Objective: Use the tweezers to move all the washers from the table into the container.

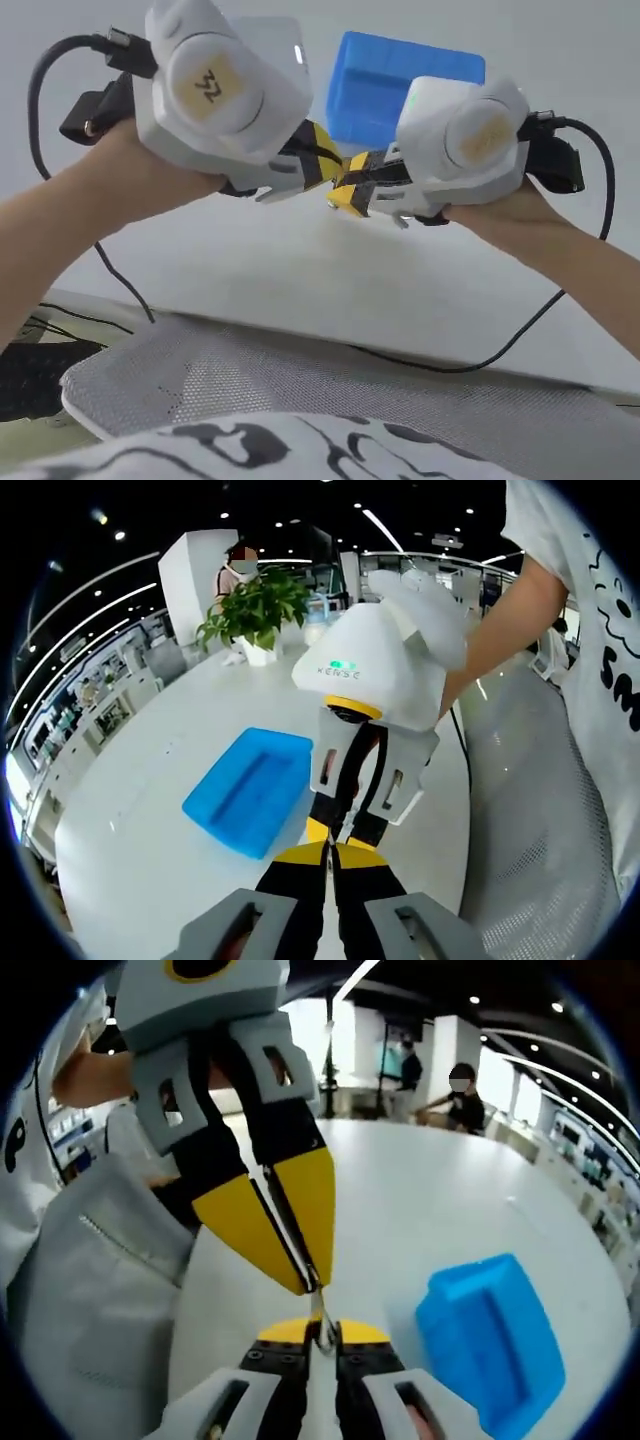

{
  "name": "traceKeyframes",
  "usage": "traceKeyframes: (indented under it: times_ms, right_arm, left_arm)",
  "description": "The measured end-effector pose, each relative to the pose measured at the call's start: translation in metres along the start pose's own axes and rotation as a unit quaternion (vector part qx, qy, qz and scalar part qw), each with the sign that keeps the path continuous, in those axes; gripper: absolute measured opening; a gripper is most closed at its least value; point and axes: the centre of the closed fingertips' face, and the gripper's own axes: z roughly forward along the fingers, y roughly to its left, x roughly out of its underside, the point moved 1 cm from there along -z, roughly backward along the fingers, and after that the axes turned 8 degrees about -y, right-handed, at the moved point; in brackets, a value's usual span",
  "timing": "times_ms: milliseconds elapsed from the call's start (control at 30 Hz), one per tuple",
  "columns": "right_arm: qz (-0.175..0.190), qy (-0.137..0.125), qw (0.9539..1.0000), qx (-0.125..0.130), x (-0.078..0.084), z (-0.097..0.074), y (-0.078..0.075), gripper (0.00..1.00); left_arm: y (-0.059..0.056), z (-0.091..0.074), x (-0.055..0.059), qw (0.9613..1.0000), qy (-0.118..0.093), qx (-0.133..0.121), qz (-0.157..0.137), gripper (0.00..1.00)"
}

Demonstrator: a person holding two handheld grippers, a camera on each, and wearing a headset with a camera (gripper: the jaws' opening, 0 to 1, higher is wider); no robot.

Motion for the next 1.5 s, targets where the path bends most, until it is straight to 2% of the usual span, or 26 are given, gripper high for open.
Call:
traceKeyframes:
  times_ms: [200,267,333,400,500,567,700,933,1000,1200,1300,1500]
  right_arm:
    - [-0.017,-0.002,0.9998,0.004,-0.001,0.002,0.001,0.04]
    - [-0.014,-0.002,0.9999,0.006,-0.001,0.003,0.000,0.04]
    - [-0.020,-0.001,0.9998,0.006,-0.001,0.003,0.000,0.04]
    - [-0.021,-0.001,0.9998,0.008,-0.002,0.003,-0.001,0.04]
    - [-0.016,-0.012,0.9997,0.012,-0.010,-0.001,-0.006,0.04]
    - [-0.011,-0.015,0.9998,0.013,-0.014,-0.002,-0.006,0.04]
    - [-0.029,-0.014,0.9993,0.020,-0.021,-0.008,-0.009,0.04]
    - [-0.040,-0.022,0.9985,0.031,-0.034,-0.023,-0.013,0.03]
    - [-0.043,-0.025,0.9981,0.035,-0.038,-0.027,-0.016,0.03]
    - [-0.052,-0.029,0.9968,0.053,-0.043,-0.032,-0.026,0.03]
    - [-0.055,-0.029,0.9962,0.062,-0.044,-0.033,-0.034,0.03]
    - [-0.053,-0.036,0.9950,0.077,-0.047,-0.036,-0.050,0.03]
  left_arm:
    - [-0.004,0.004,-0.003,0.9998,-0.004,0.011,-0.015,0.03]
    - [0.000,0.004,-0.003,1.0000,-0.001,-0.001,0.002,0.00]
    - [-0.001,0.003,-0.002,0.9999,0.001,0.007,-0.015,0.00]
    - [-0.001,0.002,-0.005,0.9999,-0.001,0.007,-0.013,0.00]
    - [-0.002,-0.001,-0.012,0.9999,-0.006,0.009,0.010,0.00]
    - [0.000,-0.003,-0.016,0.9999,-0.004,0.008,0.014,0.00]
    - [0.001,-0.008,-0.024,0.9994,0.002,0.010,0.033,0.00]
    - [-0.001,-0.015,-0.048,0.9978,-0.002,0.009,0.065,0.00]
    - [0.000,-0.012,-0.048,0.9974,-0.007,0.004,0.071,0.00]
    - [0.006,-0.011,-0.057,0.9968,-0.018,-0.016,0.076,0.00]
    - [0.013,-0.008,-0.059,0.9958,-0.020,-0.023,0.086,0.00]
    - [0.028,-0.004,-0.065,0.9952,-0.027,-0.034,0.088,0.00]
